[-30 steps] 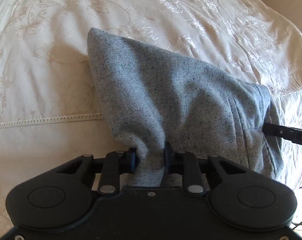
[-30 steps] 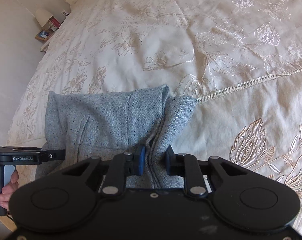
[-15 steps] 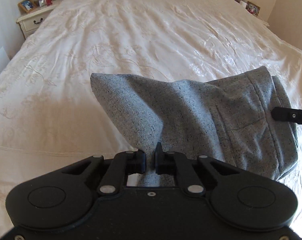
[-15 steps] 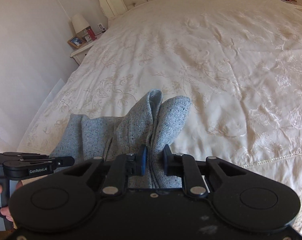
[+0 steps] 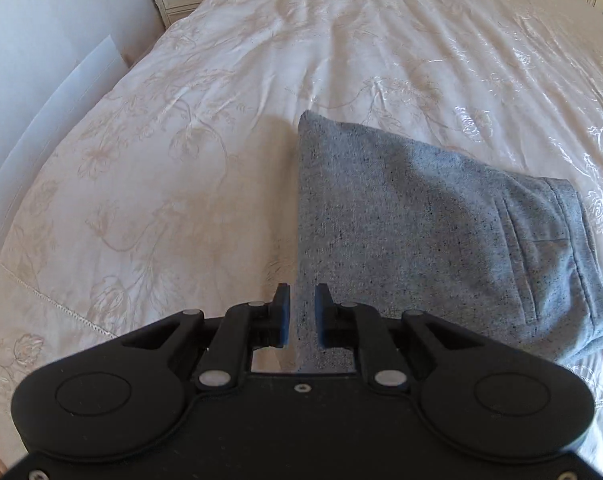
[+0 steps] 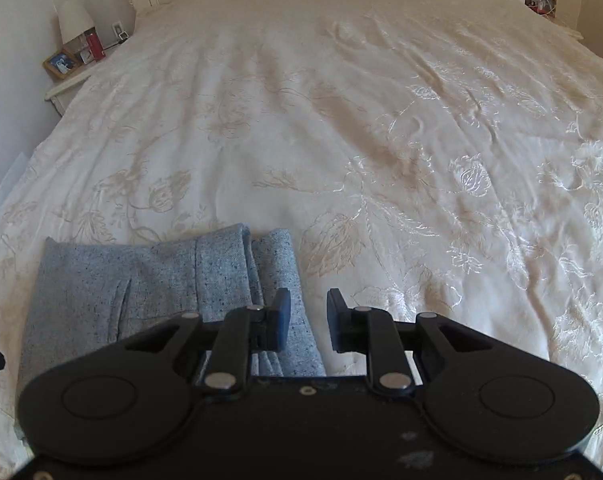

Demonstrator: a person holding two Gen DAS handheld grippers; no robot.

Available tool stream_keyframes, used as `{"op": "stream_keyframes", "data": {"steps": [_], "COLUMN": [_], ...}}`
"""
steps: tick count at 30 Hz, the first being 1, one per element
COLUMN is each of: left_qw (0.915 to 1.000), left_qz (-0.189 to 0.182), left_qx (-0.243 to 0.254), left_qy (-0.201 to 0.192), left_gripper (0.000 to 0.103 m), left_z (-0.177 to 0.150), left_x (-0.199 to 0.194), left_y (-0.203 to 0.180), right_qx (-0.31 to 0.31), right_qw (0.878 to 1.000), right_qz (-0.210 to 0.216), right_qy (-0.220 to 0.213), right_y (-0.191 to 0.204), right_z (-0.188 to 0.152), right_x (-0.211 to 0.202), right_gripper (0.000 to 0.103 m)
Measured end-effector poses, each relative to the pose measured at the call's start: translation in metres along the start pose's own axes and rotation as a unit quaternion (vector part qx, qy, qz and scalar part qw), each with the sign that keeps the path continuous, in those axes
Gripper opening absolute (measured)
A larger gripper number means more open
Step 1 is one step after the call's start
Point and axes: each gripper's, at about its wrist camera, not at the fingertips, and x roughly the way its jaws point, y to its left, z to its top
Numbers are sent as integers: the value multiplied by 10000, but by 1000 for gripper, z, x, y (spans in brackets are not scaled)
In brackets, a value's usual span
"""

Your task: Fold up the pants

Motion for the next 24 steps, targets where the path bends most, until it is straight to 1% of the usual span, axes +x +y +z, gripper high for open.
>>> {"op": "stream_keyframes", "data": {"steps": [1, 2, 5, 8, 10, 13, 15, 17, 20, 22, 24], "left_qw": [10000, 10000, 9999, 9998, 9998, 9998, 9998, 9999, 9999, 9997, 9997], "left_qz": [-9, 37, 42, 69, 22, -32, -45, -40, -74, -81, -35], "left_qx": [29, 70, 113, 145, 137, 97, 94, 28, -138, -194, -180], "left_qy": [8, 20, 44, 128, 143, 172, 146, 99, -26, -87, -160], "left_gripper": [21, 21, 21, 22, 23, 24, 25, 31, 36, 37, 37], "left_z": [-5, -10, -23, -33, -40, -48, -52, -56, -63, -68, -74], "left_x": [-2, -4, -15, -31, -43, -62, -76, -91, -116, -130, -145], "left_y": [1, 1, -3, -8, -12, -16, -20, -23, -26, -29, -33], "right_qx": [25, 1, -246, -269, -299, -422, -486, -504, -502, -473, -488], "right_qw": [9999, 9998, 9993, 9988, 9985, 9980, 9977, 9974, 9970, 9972, 9975], "right_qz": [155, 217, 265, 377, 342, 323, 336, 371, 461, 506, 452], "right_qy": [0, 5, 24, 159, 301, 341, 339, 359, 358, 296, 240], "right_y": [3, 6, 22, 31, 39, 48, 51, 54, 53, 50, 49], "right_z": [-4, -7, -22, -41, -49, -59, -64, -68, -71, -72, -75], "right_x": [-5, -8, -25, -43, -57, -80, -96, -114, -138, -153, -171], "right_gripper": [21, 21, 21, 22, 22, 22, 22, 22, 22, 23, 23]}}
